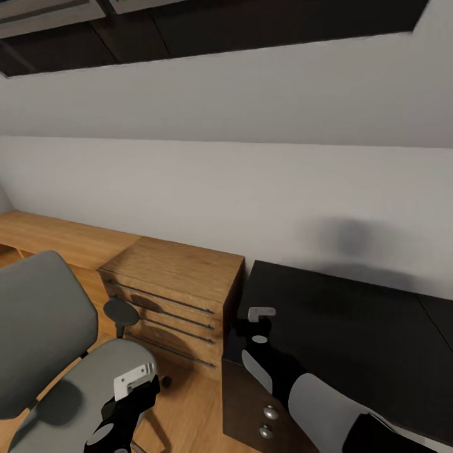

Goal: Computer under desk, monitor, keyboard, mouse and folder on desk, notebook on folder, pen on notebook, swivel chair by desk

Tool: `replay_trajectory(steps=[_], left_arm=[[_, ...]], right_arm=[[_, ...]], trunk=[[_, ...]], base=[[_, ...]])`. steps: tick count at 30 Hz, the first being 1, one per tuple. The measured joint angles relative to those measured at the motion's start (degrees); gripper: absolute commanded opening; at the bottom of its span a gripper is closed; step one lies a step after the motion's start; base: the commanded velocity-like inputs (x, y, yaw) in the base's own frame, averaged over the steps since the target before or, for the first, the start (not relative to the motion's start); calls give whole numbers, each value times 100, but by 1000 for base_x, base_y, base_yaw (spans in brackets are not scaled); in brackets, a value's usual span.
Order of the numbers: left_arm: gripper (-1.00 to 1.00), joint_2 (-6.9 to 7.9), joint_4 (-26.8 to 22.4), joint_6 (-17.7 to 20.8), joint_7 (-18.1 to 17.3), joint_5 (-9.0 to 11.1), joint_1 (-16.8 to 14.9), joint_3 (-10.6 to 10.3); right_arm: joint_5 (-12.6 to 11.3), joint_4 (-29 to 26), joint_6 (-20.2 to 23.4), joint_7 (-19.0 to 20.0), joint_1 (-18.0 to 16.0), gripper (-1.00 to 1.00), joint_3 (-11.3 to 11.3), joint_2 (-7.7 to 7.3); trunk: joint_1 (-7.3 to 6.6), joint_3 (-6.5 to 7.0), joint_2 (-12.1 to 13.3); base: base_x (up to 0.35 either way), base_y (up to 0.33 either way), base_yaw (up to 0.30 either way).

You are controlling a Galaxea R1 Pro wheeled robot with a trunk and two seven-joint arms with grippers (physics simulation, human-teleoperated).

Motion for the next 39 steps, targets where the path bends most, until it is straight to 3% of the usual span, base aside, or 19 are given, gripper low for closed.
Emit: replay_trajectory(steps=[4,7,10,20,26,39], left_arm=[[100,-8,-16,0,19,0,0,24],[100,-17,-18,0,23,0,0,18],[100,-19,-19,0,25,0,0,17],[100,-17,-19,0,34,1,0,24],[100,-18,-19,0,34,0,0,18],[100,-26,-19,0,35,1,0,3]], right_arm=[[-56,18,637,1,-4,100,-15,0],[-65,18,783,-7,-4,100,-34,0],[-67,19,842,-14,-6,100,-41,0],[-71,26,895,-42,-7,100,-60,0],[-75,21,1033,-50,-3,100,-67,0],[-85,20,1215,-51,-5,100,-277,0]], trunk=[[0,0,0],[0,0,0],[0,0,0],[219,-179,-400],[220,-180,-401],[505,-413,-921]], base=[[4,2,0],[1,1,0],[0,0,0],[0,0,0],[0,0,0],[0,0,0]])
